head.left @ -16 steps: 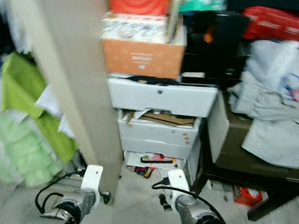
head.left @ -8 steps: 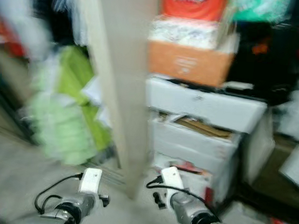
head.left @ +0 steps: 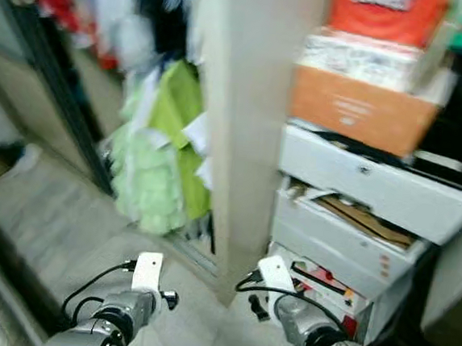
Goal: Clean up the room
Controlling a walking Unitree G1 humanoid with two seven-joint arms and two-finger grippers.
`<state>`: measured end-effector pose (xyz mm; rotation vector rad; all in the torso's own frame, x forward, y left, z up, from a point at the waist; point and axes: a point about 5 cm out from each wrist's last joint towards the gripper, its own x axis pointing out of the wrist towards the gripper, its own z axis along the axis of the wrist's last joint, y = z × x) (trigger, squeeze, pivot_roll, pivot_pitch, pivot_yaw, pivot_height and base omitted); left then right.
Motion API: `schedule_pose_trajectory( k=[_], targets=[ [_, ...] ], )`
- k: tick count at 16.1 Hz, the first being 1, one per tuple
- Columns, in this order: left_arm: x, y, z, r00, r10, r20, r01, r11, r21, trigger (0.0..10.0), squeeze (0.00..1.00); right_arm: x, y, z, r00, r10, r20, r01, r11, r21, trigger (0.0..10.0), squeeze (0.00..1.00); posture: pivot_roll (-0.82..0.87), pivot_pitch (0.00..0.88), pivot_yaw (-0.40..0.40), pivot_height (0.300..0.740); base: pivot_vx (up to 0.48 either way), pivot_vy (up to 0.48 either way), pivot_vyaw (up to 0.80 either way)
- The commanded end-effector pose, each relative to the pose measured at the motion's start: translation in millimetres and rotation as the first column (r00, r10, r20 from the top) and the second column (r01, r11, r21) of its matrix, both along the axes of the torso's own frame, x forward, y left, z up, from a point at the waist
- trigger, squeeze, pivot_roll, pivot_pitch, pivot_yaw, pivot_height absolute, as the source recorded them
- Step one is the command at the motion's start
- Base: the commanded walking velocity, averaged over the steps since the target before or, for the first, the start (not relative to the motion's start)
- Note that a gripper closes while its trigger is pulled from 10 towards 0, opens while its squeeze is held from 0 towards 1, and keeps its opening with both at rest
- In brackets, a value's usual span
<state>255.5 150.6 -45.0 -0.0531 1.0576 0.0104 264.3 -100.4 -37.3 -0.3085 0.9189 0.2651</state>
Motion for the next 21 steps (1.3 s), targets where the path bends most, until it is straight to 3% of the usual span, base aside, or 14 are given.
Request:
schedule_pose_trajectory(
  k=[1, 11, 14, 18, 21],
  targets=[
    [-0.6, 8.7, -0.1, 1.000, 0.025, -0.003, -0.025, 0.999, 0.021, 10.0, 0.00, 2.0, 11.8, 3.2, 0.999, 0.035, 0.012, -0.035, 0.999, 0.017, 10.0, 0.00, -0.24, 0.000, 0.055, 0.740, 0.000, 0.000, 0.80],
    [3.7, 13.6, 3.1, 0.993, 0.114, 0.034, -0.113, 0.993, -0.042, 10.0, 0.00, 5.6, 26.4, 8.7, 0.985, 0.164, 0.044, -0.164, 0.986, -0.007, 10.0, 0.00, -0.21, 0.000, 0.019, 0.740, 0.000, 0.000, 0.77],
    [3.0, 11.7, 2.3, 0.991, 0.126, 0.040, -0.124, 0.991, -0.055, 10.0, 0.00, 8.0, 31.1, 11.7, 0.982, 0.177, 0.065, -0.178, 0.984, 0.001, 10.0, 0.00, -0.20, 0.000, -0.016, 0.740, 0.000, 0.000, 0.00],
    [3.3, 11.7, 2.2, 0.986, 0.159, 0.059, -0.154, 0.985, -0.078, 10.0, 0.00, 9.7, 45.4, 16.7, 0.956, 0.280, 0.087, -0.280, 0.960, -0.011, 10.0, 0.00, -0.12, 0.000, -0.107, 0.740, 0.000, 0.000, 0.00],
    [6.1, 9.7, 4.1, 0.982, 0.171, 0.085, -0.162, 0.981, -0.112, 10.0, 0.00, 11.8, 50.0, 19.8, 0.949, 0.297, 0.104, -0.298, 0.954, -0.007, 10.0, 0.00, -0.14, 0.000, -0.092, 0.740, 0.000, 0.000, 0.00]
  ],
)
